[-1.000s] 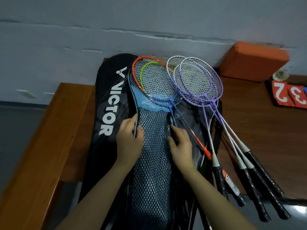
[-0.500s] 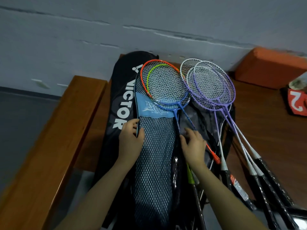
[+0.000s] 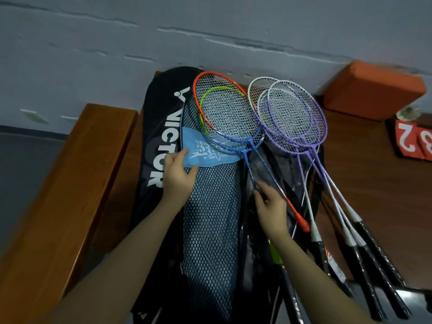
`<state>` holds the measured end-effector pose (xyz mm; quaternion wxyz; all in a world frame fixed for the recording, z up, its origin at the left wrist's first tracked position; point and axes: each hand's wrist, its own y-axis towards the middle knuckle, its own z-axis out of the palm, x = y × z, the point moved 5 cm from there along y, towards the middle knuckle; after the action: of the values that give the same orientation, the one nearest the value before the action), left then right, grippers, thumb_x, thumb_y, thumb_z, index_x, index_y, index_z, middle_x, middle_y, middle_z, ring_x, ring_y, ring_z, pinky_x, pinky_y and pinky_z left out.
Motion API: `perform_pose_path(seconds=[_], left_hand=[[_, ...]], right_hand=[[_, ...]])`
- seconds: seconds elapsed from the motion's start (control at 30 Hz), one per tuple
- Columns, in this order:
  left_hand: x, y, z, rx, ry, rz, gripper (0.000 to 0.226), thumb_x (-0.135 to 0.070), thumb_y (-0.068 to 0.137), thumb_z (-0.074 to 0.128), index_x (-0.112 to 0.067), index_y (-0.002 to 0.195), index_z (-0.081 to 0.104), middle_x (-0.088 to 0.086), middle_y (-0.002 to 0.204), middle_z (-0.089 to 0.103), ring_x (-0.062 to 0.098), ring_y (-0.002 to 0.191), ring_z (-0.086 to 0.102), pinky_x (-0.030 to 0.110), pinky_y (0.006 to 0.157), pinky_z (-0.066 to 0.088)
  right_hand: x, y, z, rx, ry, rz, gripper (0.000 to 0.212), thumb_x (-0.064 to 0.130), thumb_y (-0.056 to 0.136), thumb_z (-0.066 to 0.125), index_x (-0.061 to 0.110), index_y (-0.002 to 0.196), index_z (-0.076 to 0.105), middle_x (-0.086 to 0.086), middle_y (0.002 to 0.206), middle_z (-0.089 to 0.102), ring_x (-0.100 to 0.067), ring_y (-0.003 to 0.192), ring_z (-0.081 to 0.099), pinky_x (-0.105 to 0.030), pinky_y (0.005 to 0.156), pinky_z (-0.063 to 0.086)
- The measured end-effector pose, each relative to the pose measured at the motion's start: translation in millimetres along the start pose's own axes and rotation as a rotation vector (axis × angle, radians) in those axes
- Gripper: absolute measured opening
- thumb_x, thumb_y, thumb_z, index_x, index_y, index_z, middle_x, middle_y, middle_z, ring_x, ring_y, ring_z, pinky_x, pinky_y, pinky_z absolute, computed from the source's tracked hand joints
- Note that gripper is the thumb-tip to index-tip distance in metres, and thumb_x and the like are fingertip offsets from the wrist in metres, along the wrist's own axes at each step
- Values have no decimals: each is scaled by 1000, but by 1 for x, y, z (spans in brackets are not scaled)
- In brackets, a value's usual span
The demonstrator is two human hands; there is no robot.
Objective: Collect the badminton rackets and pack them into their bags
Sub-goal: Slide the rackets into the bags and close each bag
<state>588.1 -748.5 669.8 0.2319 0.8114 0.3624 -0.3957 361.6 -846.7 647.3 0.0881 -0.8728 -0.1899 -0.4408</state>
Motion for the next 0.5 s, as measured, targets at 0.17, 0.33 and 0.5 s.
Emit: perform_pose_path(seconds=[0.17,0.33,0.5], left_hand=[[-2,14,7,-33,-12,-47,41,-5,88,58,-1,128,50,19,118,44,23,105,49,6,89,27],[-31,9,-11,-210,-94,103,37,-1,88,54,2,125,52,18,112,46,2,90,43,-7,80,28],[-41,-7,-39,-301,-83,219,37,2,86,57,9,122,52,26,108,48,-5,92,38,-3,81,32]], right_hand=[[4,8,-18,-41,-177,-151,30,1,85,62,6,115,64,-11,89,66,-28,82,63,-37,77,51],[8,17,-22,-25,-193,-152,35,-6,84,57,2,117,62,-14,88,62,-29,82,61,-18,74,38],[18,27,-15,-39,-182,-108,37,-4,86,53,3,122,60,-15,90,60,-30,84,59,-29,72,44]])
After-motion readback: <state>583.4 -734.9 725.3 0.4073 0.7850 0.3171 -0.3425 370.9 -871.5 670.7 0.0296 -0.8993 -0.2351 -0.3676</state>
